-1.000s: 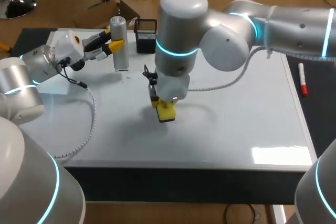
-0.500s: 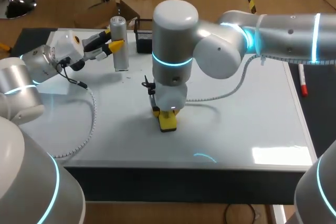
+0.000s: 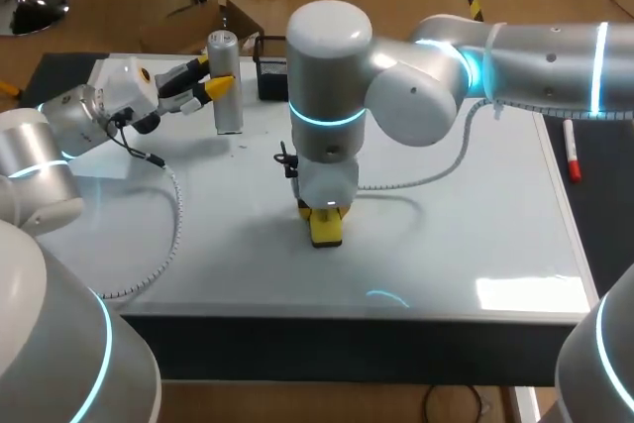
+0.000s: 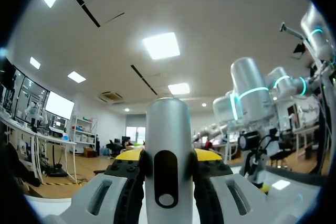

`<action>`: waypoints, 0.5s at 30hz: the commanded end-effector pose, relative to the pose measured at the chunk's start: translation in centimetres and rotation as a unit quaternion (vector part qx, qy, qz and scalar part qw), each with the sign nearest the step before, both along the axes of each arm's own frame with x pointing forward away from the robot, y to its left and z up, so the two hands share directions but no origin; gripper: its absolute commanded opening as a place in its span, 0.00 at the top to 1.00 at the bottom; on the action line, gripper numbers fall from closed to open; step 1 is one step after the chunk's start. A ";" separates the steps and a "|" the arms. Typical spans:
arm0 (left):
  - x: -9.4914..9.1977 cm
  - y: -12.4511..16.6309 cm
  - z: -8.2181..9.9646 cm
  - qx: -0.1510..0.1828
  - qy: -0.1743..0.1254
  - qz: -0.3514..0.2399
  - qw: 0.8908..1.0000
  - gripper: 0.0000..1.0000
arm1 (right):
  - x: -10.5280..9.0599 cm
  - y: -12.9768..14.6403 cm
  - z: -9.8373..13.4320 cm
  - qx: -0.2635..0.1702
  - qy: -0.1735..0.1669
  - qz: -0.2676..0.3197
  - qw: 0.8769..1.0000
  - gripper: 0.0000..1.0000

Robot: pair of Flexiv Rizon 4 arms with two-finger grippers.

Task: Pick up the inspection probe, press it on each red-marked spot on the whiteboard one by one, put down the probe, pick up the eraser, and wipe off all the red marks.

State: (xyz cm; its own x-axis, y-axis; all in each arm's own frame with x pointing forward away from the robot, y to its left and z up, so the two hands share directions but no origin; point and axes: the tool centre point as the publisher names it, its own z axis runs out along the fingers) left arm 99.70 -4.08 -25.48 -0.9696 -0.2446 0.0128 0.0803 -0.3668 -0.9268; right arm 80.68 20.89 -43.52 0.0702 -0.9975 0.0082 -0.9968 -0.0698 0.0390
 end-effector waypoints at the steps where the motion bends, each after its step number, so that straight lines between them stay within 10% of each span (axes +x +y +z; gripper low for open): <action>1: 0.0 0.0 0.2 0.001 0.000 0.000 1.000 1.00 | -0.1 -1.7 -2.0 0.000 -0.003 -0.003 1.000 1.00; 15: 0.0 0.0 0.2 0.001 0.000 0.000 1.000 1.00 | 0.3 -3.9 -2.1 -0.012 -0.002 -0.021 1.000 1.00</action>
State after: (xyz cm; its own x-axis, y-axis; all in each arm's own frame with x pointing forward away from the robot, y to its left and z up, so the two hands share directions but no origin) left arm 99.70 -4.08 -25.48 -0.9695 -0.2446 0.0128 0.0803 -0.3667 -0.9269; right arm 80.89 17.92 -43.42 0.0269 -0.9992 0.0306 -0.9989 -0.0257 0.0400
